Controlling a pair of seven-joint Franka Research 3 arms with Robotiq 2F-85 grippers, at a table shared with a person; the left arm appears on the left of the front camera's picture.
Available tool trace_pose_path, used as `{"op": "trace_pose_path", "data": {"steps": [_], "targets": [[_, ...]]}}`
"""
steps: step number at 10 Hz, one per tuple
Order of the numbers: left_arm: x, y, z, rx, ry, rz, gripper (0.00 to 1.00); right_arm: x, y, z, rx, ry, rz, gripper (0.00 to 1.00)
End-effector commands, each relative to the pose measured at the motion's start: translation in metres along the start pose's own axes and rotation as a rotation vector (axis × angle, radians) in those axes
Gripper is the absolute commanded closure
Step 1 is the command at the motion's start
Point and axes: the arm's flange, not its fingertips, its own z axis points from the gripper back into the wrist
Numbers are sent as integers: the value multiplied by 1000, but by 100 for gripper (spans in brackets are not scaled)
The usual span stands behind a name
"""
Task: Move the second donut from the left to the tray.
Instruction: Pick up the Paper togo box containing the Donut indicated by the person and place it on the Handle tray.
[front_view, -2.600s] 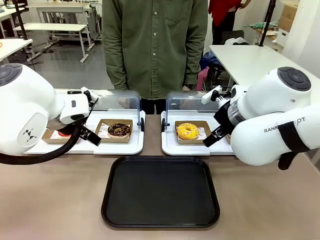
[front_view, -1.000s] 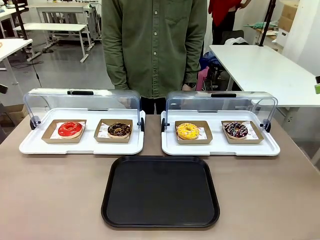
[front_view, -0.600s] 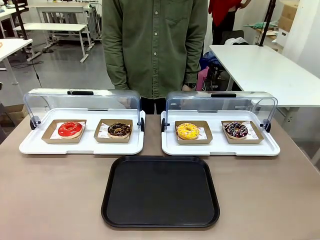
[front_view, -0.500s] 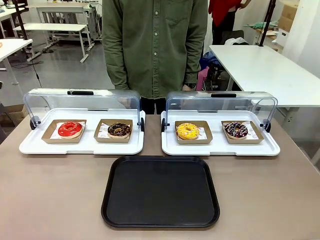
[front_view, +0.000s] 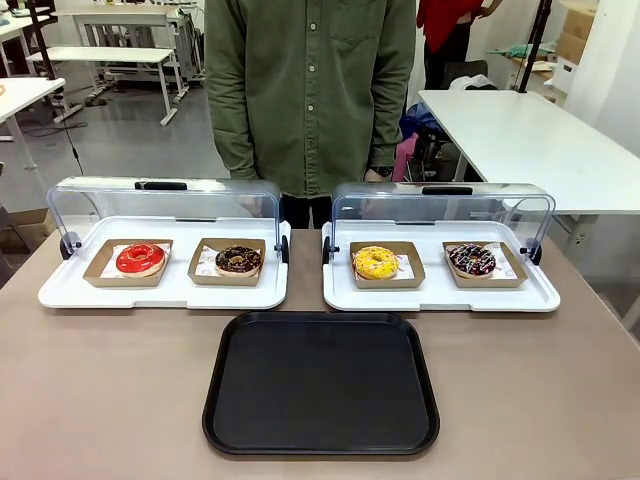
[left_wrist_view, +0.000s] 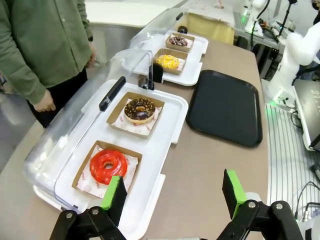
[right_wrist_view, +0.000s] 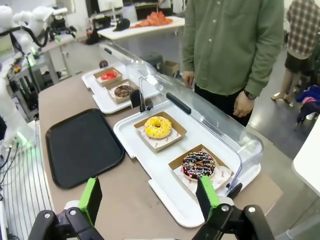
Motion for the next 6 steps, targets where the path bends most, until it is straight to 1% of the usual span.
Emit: {"op": "trace_pose_path", "data": {"steps": [1, 6], "targets": [[1, -2, 1, -12, -8, -6, 0, -1, -1, -1, 5, -5, 0, 0], [1, -2, 1, -12, -8, -6, 0, -1, -1, -1, 5, -5, 0, 0]]}}
